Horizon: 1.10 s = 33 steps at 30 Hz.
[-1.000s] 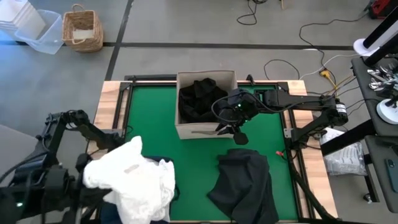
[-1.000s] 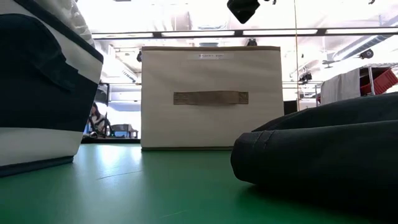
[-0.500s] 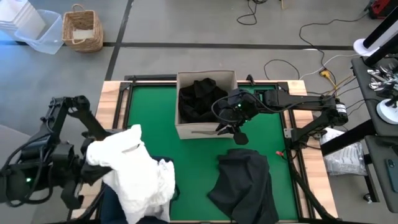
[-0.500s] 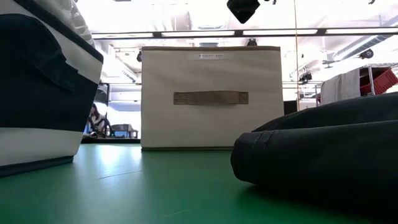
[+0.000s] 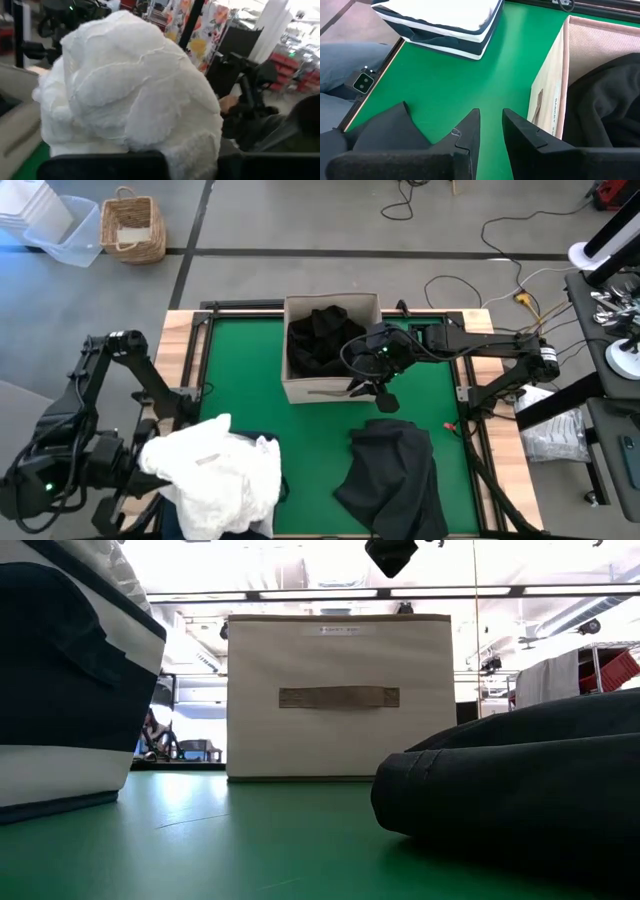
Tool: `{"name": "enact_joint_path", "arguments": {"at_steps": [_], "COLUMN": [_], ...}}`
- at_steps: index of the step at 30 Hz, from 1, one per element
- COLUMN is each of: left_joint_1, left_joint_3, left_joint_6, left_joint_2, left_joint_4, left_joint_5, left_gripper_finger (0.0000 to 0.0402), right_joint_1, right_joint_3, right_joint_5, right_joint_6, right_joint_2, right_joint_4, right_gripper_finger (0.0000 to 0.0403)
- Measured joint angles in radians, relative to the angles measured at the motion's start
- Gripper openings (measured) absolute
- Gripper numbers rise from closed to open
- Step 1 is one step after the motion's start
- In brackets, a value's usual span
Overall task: Sort clothes
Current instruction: Put the white dress into the blue laundry bin
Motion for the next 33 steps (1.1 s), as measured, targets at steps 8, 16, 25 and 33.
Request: {"name": "enact_joint_path", "arguments": {"at_steps": [8,16,25,33], "left_joint_1": [0.008,0.080,0.300,0.325], "left_joint_3": [0.000,0.001,0.001,0.001], "left_joint_6": [0.000,-0.058,-0.262,-0.642], "left_joint_2": [0.036,0.088,0.159,0.217], "left_joint_4": [-0.186,-0.233,-0.394,-0.656], "left_joint_5": [0.015,0.019,0.397,0.651], "left_gripper_finger": [0.0006,0.0006,0.0006,0.0006], "right_joint_1": [0.000,0.000,0.000,0.000], "right_joint_3": [0.000,0.000,0.000,0.000], "right_joint_5": [0.000,-0.001,-0.002,-0.002], "right_joint_6": [0.002,0.000,-0.009,-0.009], "right_joint_2": [0.000,0.000,0.000,0.000], "right_joint_4": [0.000,0.000,0.001,-0.007], "right_gripper_finger": [0.0081,0.0064,0.0061,0.0077]}}
